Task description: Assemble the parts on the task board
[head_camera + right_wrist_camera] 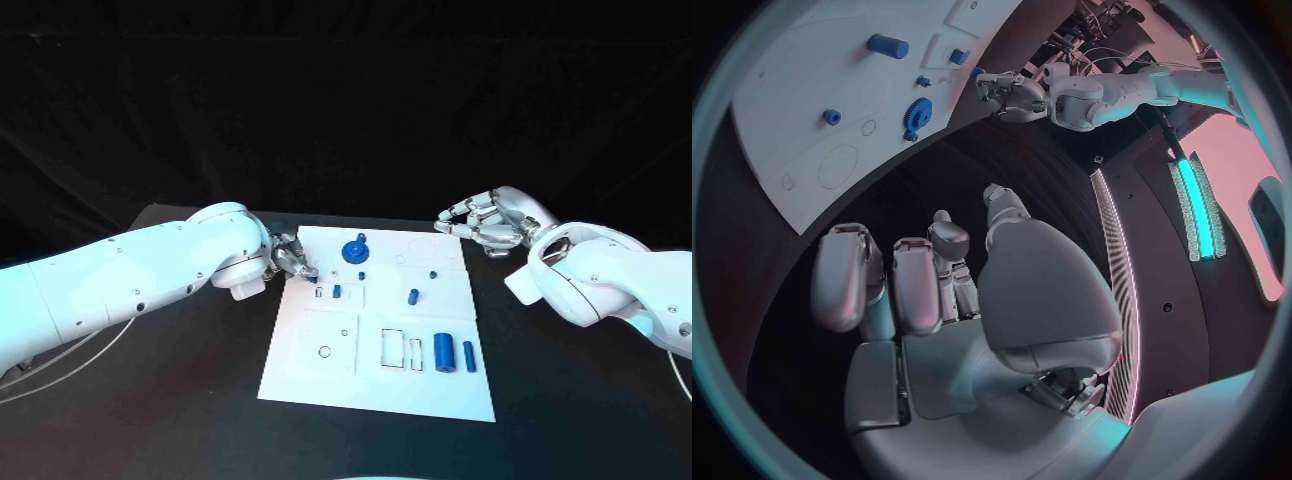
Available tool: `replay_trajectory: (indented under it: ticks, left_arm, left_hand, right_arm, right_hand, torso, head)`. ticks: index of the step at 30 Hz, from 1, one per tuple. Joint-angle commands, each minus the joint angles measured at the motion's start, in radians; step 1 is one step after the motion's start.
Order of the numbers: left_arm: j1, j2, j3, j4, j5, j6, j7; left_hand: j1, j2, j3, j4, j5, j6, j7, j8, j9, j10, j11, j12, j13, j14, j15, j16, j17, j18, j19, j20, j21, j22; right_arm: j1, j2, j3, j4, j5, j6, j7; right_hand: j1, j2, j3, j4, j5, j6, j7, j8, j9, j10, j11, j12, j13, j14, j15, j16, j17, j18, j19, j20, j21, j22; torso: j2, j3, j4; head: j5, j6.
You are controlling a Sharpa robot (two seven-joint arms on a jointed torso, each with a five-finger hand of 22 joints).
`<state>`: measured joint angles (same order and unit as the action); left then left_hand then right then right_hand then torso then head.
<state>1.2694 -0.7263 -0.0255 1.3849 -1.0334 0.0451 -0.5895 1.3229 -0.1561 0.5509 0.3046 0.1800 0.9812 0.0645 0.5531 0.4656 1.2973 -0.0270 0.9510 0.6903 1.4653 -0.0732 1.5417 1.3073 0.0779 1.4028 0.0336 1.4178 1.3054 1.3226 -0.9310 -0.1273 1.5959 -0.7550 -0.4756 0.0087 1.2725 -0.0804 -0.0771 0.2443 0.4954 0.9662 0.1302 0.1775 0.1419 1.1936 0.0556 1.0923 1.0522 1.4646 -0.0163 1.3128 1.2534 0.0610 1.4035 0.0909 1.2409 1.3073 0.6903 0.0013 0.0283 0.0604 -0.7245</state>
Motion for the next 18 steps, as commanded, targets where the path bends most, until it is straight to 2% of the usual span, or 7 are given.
replay_trajectory:
  ticks: [1,2,7,11,18]
  left_arm:
    - [-0.011,0.0,0.0,0.018,-0.108,-0.052,0.0]
    - [-0.014,0.0,-0.001,0.022,-0.116,-0.054,-0.004]
    - [-0.025,0.006,-0.001,0.03,-0.139,-0.067,-0.019]
    - [-0.028,0.012,-0.001,0.032,-0.151,-0.063,-0.025]
    - [-0.029,0.021,-0.001,0.036,-0.178,-0.02,-0.036]
  left_hand:
    - [0.002,-0.014,0.181,-0.174,-0.003,0.01,-0.015,0.006,0.001,0.008,0.001,0.008,0.005,0.096,-0.006,0.006,0.234,-0.016,0.009,-0.002,0.006,0.004]
    - [0.001,-0.015,0.183,-0.175,-0.003,0.01,-0.016,0.007,0.001,0.01,0.0,0.011,0.008,0.096,-0.006,0.006,0.233,-0.016,0.009,-0.002,0.006,0.006]
    - [-0.001,-0.018,0.186,-0.177,-0.003,0.011,-0.016,0.008,0.002,0.013,0.0,0.012,0.01,0.097,-0.007,0.006,0.234,-0.017,0.012,-0.002,0.008,0.009]
    - [-0.004,-0.021,0.19,-0.179,-0.003,0.013,-0.017,0.009,0.002,0.016,-0.001,0.015,0.013,0.097,-0.007,0.006,0.234,-0.018,0.015,-0.003,0.011,0.014]
    - [-0.007,-0.025,0.194,-0.183,-0.004,0.015,-0.018,0.011,0.003,0.02,-0.002,0.018,0.017,0.097,-0.008,0.006,0.234,-0.019,0.018,-0.004,0.014,0.018]
  right_arm:
    - [-0.002,0.001,0.0,0.001,-0.009,0.006,0.005]
    - [-0.002,0.001,0.0,0.001,-0.009,0.006,0.005]
    - [-0.005,0.002,0.0,0.0,-0.009,0.006,0.006]
    - [-0.006,0.003,0.0,0.0,-0.01,0.007,0.006]
    - [-0.007,0.004,0.0,0.0,-0.01,0.007,0.006]
  right_hand:
    - [0.001,0.007,-0.006,-0.001,0.007,0.005,0.005,0.006,-0.002,0.0,-0.003,0.007,0.001,0.032,-0.005,-0.001,0.001,0.013,0.001,-0.004,0.0,0.08]
    - [0.001,0.007,-0.006,-0.001,0.007,0.005,0.005,0.006,-0.002,0.0,-0.003,0.007,0.001,0.032,-0.005,-0.001,0.001,0.013,0.001,-0.004,0.0,0.08]
    - [0.001,0.007,-0.006,-0.001,0.007,0.005,0.005,0.006,-0.002,0.0,-0.003,0.007,0.001,0.032,-0.005,-0.001,0.001,0.013,0.001,-0.004,0.0,0.08]
    - [0.001,0.007,-0.006,-0.001,0.007,0.005,0.005,0.006,-0.002,0.0,-0.003,0.007,0.001,0.032,-0.005,-0.001,0.001,0.013,0.001,-0.004,0.0,0.08]
    - [0.001,0.007,-0.006,-0.001,0.007,0.005,0.005,0.006,-0.002,0.0,-0.003,0.007,0.001,0.032,-0.005,-0.001,0.001,0.013,0.001,-0.004,0.0,0.08]
  torso:
    - [0.0,-0.0016,0.001]
    - [0.0,-0.0024,0.0012]
    - [0.001,-0.0008,-0.001]
    - [0.002,-0.0002,-0.0014]
    - [0.001,0.0001,-0.0008]
  head:
    - [0.001,0.0]
    - [0.002,-0.001]
    - [0.003,-0.001]
    - [0.003,-0.003]
    - [0.002,-0.006]
